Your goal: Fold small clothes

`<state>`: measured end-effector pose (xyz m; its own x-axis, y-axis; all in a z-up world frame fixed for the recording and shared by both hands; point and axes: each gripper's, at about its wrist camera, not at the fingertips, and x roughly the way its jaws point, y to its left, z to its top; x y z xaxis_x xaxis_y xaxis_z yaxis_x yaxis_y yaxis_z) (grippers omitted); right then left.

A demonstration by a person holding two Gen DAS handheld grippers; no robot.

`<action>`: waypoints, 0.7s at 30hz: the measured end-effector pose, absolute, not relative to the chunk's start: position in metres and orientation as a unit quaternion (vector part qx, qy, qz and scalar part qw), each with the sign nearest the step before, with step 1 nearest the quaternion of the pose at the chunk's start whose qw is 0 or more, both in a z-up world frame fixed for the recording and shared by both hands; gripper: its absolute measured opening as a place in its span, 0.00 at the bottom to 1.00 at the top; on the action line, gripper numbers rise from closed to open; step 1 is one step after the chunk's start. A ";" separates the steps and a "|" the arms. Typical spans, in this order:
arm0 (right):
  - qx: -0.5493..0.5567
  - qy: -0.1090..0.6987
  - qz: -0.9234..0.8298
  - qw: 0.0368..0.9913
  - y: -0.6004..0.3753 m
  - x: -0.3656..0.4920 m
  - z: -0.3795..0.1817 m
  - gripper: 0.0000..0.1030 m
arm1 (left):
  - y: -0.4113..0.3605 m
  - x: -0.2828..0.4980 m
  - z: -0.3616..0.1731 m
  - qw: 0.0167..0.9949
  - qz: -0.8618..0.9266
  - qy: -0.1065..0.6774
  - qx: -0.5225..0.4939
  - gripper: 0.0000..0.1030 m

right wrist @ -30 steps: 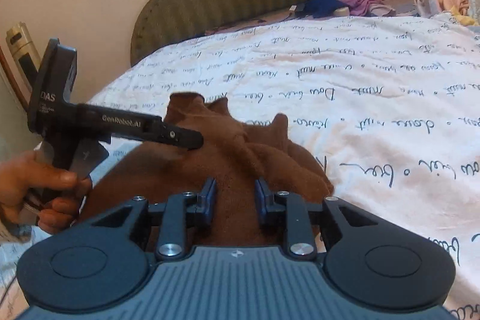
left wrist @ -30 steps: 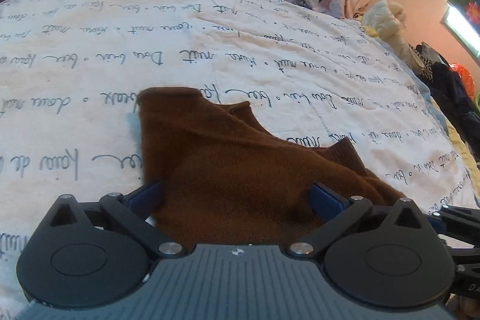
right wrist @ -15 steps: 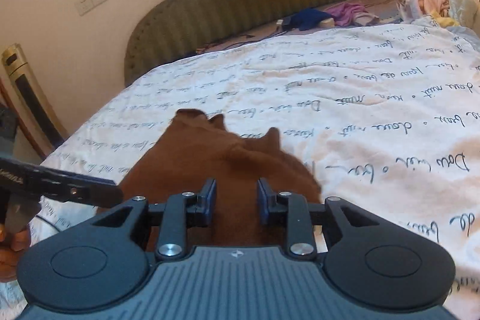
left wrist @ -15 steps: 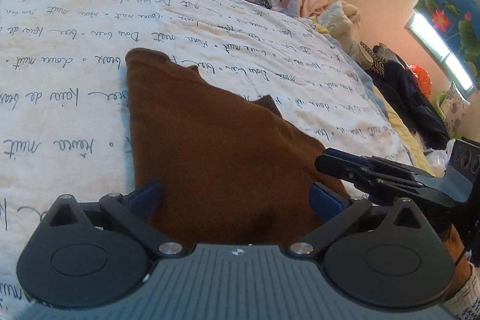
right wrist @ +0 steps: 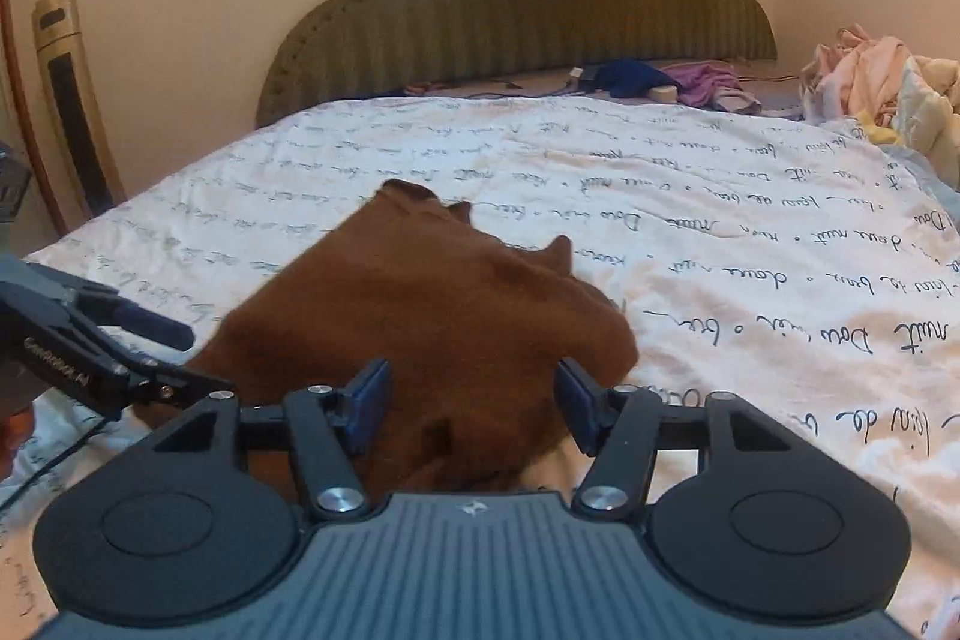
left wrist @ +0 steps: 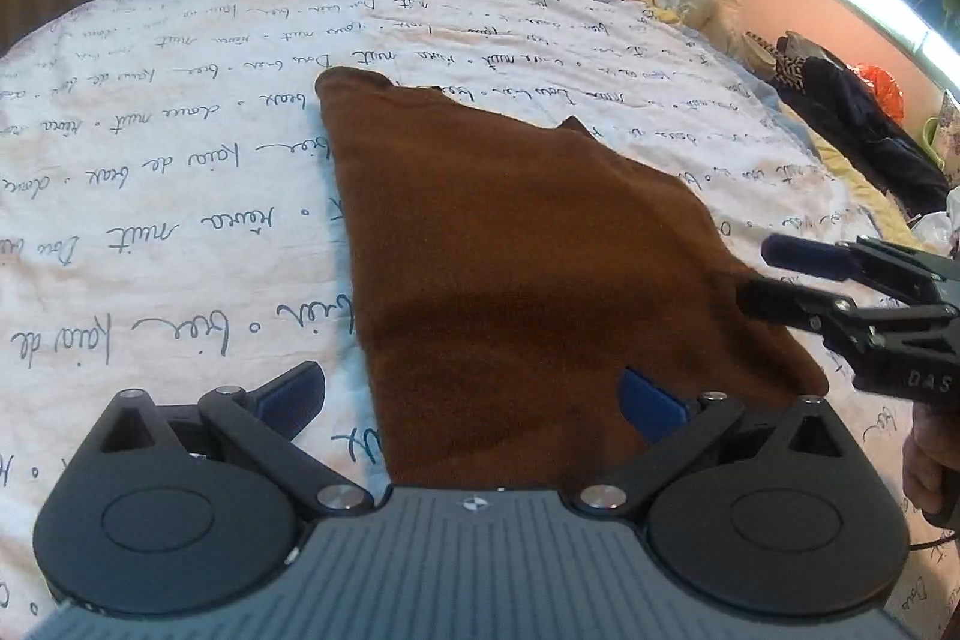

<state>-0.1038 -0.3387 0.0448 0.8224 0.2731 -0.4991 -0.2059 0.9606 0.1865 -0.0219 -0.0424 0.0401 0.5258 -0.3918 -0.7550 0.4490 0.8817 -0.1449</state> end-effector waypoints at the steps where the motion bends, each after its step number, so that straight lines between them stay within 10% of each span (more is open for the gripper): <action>1: 0.066 0.272 0.132 0.951 -0.334 -0.113 0.042 0.57 | -0.047 -0.023 0.033 0.865 -0.238 0.439 0.047 1.00; 21: 0.339 0.347 0.167 0.858 -0.418 -0.003 -0.040 0.76 | -0.083 0.080 0.021 0.859 -0.202 0.471 -0.003 1.00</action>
